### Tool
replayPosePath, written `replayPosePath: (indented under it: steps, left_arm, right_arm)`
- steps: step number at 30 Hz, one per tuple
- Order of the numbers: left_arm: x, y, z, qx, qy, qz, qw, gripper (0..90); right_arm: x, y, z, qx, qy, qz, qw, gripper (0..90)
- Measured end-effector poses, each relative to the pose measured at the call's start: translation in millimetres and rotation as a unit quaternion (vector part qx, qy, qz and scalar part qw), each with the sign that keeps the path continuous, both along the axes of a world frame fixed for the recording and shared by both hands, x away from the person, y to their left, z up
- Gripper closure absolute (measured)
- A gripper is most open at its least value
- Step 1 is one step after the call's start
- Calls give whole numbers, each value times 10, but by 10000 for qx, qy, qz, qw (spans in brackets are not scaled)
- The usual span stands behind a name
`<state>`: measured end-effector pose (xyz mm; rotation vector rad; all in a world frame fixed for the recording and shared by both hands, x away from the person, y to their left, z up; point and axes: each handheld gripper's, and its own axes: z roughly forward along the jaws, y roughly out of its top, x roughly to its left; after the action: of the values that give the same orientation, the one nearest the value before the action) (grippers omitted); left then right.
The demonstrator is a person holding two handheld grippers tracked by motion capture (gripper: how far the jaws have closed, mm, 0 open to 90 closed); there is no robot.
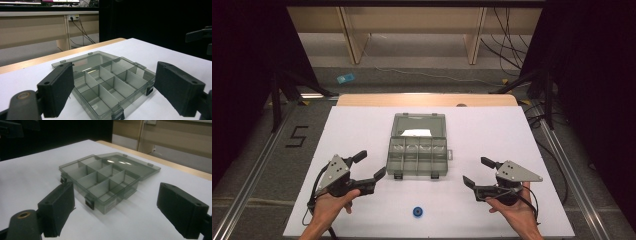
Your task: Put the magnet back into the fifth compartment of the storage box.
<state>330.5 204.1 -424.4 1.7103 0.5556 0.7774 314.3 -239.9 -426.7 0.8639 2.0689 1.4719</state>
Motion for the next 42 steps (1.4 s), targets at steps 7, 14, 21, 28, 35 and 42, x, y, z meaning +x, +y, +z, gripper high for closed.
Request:
replayPosePath:
  steps: [7, 14, 21, 28, 35, 42]
  left_arm:
    - [9, -11, -9, -51, -36, -55, 10000, 158]
    - [2, -3, -8, -4, 3, 7, 10000, 158]
    - [6, 4, -10, 2, -1, 30, 10000, 158]
    - [6, 8, -10, -17, -3, 25, 10000, 158]
    - [13, 13, -12, -18, -16, 21, 10000, 158]
    - [14, 20, -12, -18, -16, 39, 10000, 158]
  right_arm:
    - [11, 121, 50, -392, 44, 299, 9988, 154]
    - [29, 305, 88, -763, 344, 775, 9935, 155]
    - [28, 478, 91, -1234, 572, 1158, 9839, 157]
    - [45, 764, 69, -1869, 746, 1722, 9643, 191]
    - [71, 957, 29, -2269, 946, 1981, 9488, 213]
    - [105, 1218, 17, -2637, 1039, 2417, 9281, 245]
